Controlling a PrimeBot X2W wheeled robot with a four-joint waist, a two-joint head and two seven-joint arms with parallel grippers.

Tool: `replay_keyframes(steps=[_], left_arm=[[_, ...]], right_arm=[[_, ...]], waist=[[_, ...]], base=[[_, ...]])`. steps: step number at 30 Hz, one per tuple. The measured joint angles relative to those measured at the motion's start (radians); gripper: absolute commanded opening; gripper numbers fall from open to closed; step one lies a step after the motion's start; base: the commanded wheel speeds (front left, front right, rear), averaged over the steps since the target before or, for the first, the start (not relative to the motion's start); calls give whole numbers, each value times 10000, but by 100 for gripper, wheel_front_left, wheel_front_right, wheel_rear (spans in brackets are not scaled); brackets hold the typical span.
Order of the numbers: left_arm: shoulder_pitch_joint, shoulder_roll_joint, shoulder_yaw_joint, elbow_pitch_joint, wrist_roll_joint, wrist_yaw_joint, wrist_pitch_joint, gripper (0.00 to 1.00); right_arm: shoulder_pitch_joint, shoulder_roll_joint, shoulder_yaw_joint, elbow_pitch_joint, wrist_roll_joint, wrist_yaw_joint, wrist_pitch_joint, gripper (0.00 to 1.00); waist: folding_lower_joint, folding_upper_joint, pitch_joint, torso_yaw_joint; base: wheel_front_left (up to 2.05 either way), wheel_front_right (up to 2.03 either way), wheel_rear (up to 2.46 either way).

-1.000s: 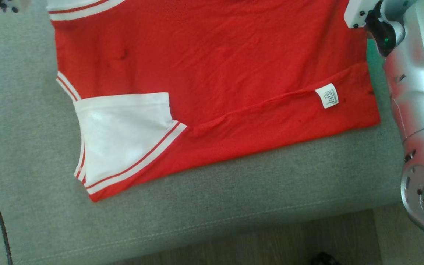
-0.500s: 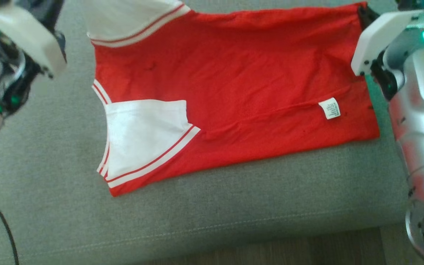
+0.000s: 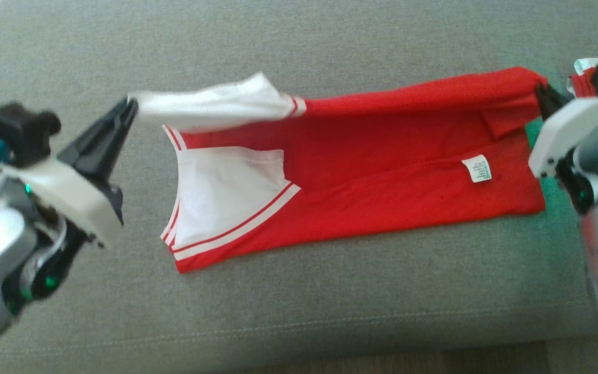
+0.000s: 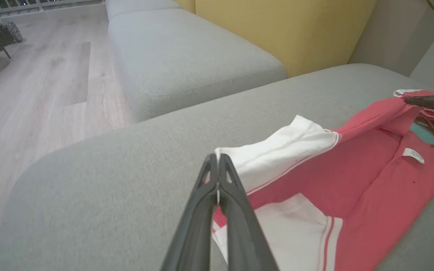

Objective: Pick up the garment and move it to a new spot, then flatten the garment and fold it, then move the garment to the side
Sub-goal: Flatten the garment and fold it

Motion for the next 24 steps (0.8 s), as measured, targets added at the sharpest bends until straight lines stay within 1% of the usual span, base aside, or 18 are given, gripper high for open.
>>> replay_keyframes(steps=[1, 2, 4, 8, 11, 13, 18, 19, 20, 21, 22, 23, 24], left_arm=[[223, 81, 0, -201, -119, 153, -50, 0], [223, 81, 0, -201, -119, 153, -50, 0], [627, 205, -6, -535, -261, 405, -136, 0], [1312, 311, -19, -993, -495, 731, -268, 0], [1642, 276, -115, -1057, -581, 744, -295, 0], [1787, 196, -290, -1001, -583, 727, -295, 0], [2117, -430, -545, -209, -742, 483, -297, 0], [2166, -560, -596, 4, -759, 456, -297, 0], [2195, -675, -652, 203, -759, 445, -297, 0], [2230, -790, -665, 393, -767, 368, -297, 0], [2267, -894, -665, 558, -828, 362, -299, 6], [2293, -997, -673, 709, -876, 357, -299, 48], [2322, -1070, -679, 825, -920, 316, -299, 100]], right_arm=[[318, 0, -69, -372, 63, 0, 140, 0], [318, 0, -69, -372, 63, 0, 140, 0], [963, 0, -232, -1112, 157, 0, 426, 0], [2219, 23, -554, -2713, 209, 0, 1020, 0], [3078, 123, -719, -3871, 199, 0, 1519, 0], [3511, 314, -805, -4441, 192, 0, 1781, 0], [4146, 502, -1003, -5039, -71, 0, 2207, 0], [4210, 558, -1028, -5108, -88, 0, 2242, 3], [4242, 604, -1032, -5143, -150, 0, 2293, 22], [4248, 650, -1047, -5162, -182, 0, 2293, 54], [4248, 690, -1081, -5195, -207, 0, 2293, 100], [4248, 721, -1133, -5219, -257, 0, 2293, 100], [4251, 761, -1214, -5264, -284, 0, 2286, 100]], waist=[[0, 0, -4, 14], [0, 0, -4, 14], [0, 0, -11, 46], [0, 0, -19, 104], [0, 0, -19, 199], [0, 0, -40, 207], [0, -1, -100, 218], [0, -1, -105, 221], [0, -1, -110, 220], [0, -1, -116, 214], [0, -1, -129, 208], [0, -1, -153, 204], [0, -1, -188, 200]], base=[[0, 0, 0], [0, 0, 0], [0, 0, 0], [0, 0, 0], [0, 0, 0], [0, 0, 0], [0, 0, 0], [0, 0, 0], [0, 0, 0], [0, 0, 0], [0, 0, 0], [0, 0, 0], [0, 0, 0]])
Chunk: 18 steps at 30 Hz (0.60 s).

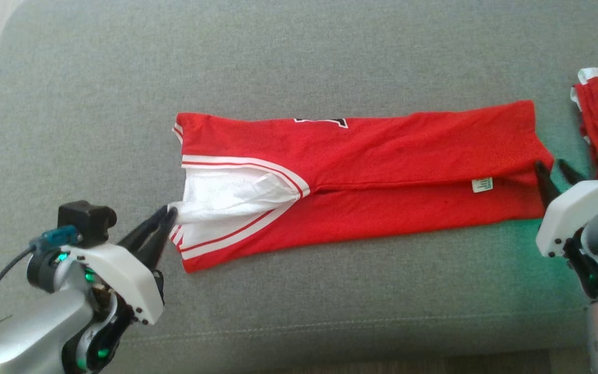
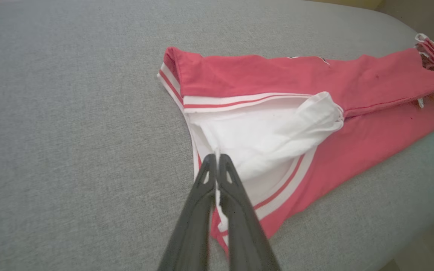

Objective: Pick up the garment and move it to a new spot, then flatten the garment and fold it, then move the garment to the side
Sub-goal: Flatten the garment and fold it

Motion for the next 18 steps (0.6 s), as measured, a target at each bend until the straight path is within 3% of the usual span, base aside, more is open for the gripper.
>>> replay_keyframes(steps=[4, 7, 9, 12, 15, 18], left_arm=[[274, -234, 150, 299, -12, 447, -90, 100], [805, -535, 773, 230, 261, 1335, -174, 100], [1167, -846, 1503, -12, 798, 1816, -174, 100], [1659, -1239, 2314, -372, 2491, 2564, -180, 100], [2370, -1739, 2890, -700, 3655, 2886, -186, 100], [3061, -2251, 3285, -897, 4376, 2888, -186, 100]], right_arm=[[281, 293, -485, -309, -46, 0, -167, 100], [629, 711, -963, -495, 272, 0, -332, 100], [647, 872, -1229, -514, 393, 0, -416, 100], [482, 957, -1597, -100, 715, 0, -453, 100], [-76, 989, -1979, 968, 1294, 0, -454, 100], [-760, 988, -2080, 2011, 1404, 0, -571, 100]], waist=[[0, 0, -287, -33], [0, 0, -550, -63], [0, 0, -664, -66], [0, 0, -767, -40], [0, 0, -837, 55], [0, 0, -902, 233]], base=[[0, 0, 0], [0, 0, 0], [0, 0, 0], [0, 0, 0], [0, 0, 0], [0, 0, 0]])
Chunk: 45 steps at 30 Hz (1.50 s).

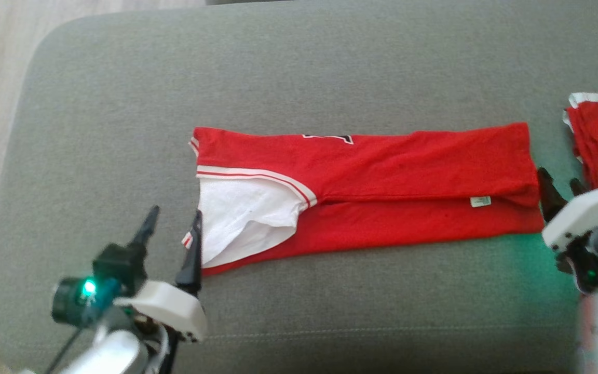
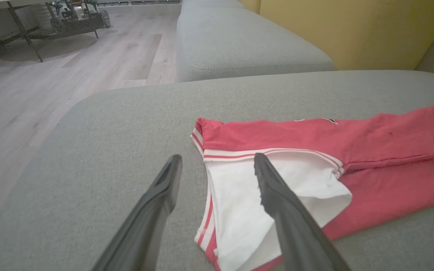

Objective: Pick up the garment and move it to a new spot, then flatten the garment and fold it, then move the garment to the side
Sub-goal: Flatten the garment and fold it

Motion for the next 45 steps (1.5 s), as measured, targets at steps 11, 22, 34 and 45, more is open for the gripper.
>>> replay_keyframes(steps=[11, 22, 34, 45], left_arm=[[635, -1085, 313, 240, 859, -732, 0, 100], [647, -1340, 627, 550, 1099, -1172, 0, 100], [730, -1367, 913, 614, 1110, -1338, 0, 100], [1017, -1335, 924, 531, 1110, -1327, 13, 100]], right_arm=[[-833, 4, -945, 2069, -2194, 0, 408, 100], [-951, -25, -1315, 1847, -2520, 0, 1450, 53], [-569, 50, -384, 909, -1540, 0, 1708, 0], [-521, -1185, 694, -1722, -1806, 0, 3068, 0]], waist=[[0, 0, 4, 861], [0, 0, 159, 1052], [0, 0, 34, 518], [0, 0, -468, -333]], base=[[0, 0, 0], [0, 0, 0], [0, 0, 0], [0, 0, 0]])
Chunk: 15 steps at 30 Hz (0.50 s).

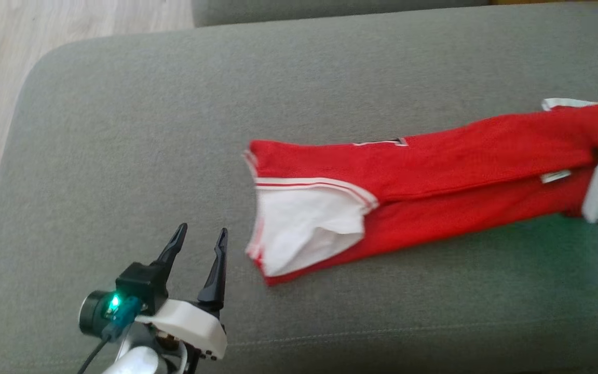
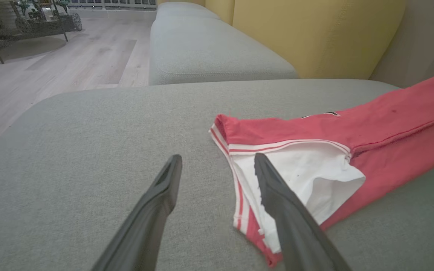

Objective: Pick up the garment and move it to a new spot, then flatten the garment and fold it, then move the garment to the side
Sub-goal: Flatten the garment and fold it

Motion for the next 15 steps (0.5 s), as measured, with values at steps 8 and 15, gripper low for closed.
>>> replay_keyframes(steps=[8, 15], left_arm=[[163, 19, -50, -79, -15, 59, 25, 100], [169, 2, -142, -48, -56, -6, 102, 100]], right_arm=[[-194, -807, 234, -930, 17, 0, 940, 0], [-184, -568, 1317, -1733, 922, 0, 1388, 0]], waist=[[0, 0, -273, -235], [0, 0, -413, 65]], base=[[0, 0, 0], [0, 0, 0]])
